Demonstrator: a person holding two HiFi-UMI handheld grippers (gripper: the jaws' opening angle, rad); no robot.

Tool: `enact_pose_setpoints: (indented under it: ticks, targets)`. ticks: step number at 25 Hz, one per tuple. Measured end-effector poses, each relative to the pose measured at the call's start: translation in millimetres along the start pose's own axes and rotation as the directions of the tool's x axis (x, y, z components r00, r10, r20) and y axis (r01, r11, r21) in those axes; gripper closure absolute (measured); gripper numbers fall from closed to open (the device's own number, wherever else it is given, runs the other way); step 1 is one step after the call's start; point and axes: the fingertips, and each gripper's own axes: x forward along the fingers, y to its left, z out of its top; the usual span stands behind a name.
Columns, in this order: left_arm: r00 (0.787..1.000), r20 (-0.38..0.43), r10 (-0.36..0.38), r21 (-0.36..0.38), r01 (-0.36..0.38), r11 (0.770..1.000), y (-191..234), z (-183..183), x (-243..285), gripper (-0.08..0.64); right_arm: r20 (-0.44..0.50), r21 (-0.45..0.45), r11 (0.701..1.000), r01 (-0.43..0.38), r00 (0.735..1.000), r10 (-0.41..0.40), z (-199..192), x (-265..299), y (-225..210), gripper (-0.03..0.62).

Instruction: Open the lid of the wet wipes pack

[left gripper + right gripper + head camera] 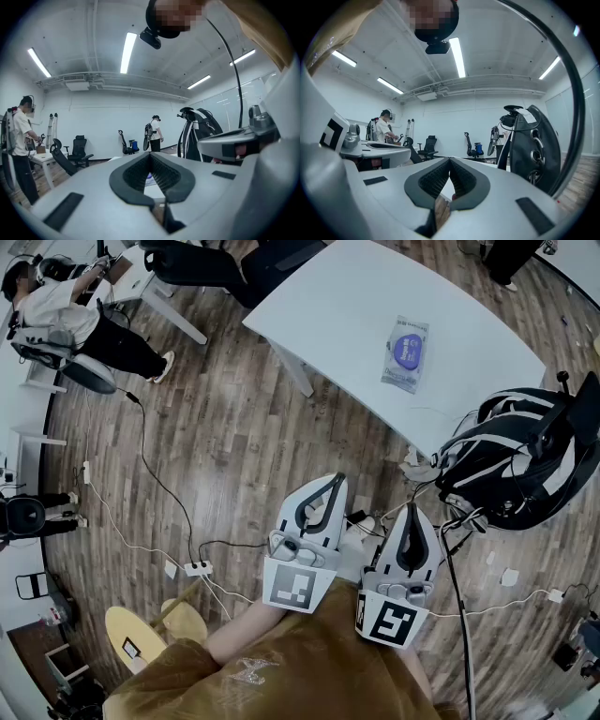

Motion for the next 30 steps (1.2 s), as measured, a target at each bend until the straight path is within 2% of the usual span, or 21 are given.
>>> enact_pose_setpoints:
  ticks: [3,9,21,30]
  targets:
    - [1.0,0.002,-0.006,0.015,0.006,1.0,6,2,13,0.56,0.004,-0.001,1.0,0.001,1.0,-0.001,3,12,-2,0.584]
    - [0.999,0.019,-0.035,-0.001,0.035,0.999,21,8,42,0.561,-0.005,-0.003,0.999,0.033,0.999,-0.033,6,39,-7,0.584]
    - [0.997,0.04,-0.063,-0.014,0.064,0.998,77,16,97,0.561,0.017,-0.007,0.996,0.086,0.996,-0.086,28,111,-1,0.584]
    - [0.994,0.059,-0.094,-0.021,0.095,0.995,110,14,132,0.561,0.007,-0.014,0.99,0.14,0.99,-0.14,30,150,3,0.584]
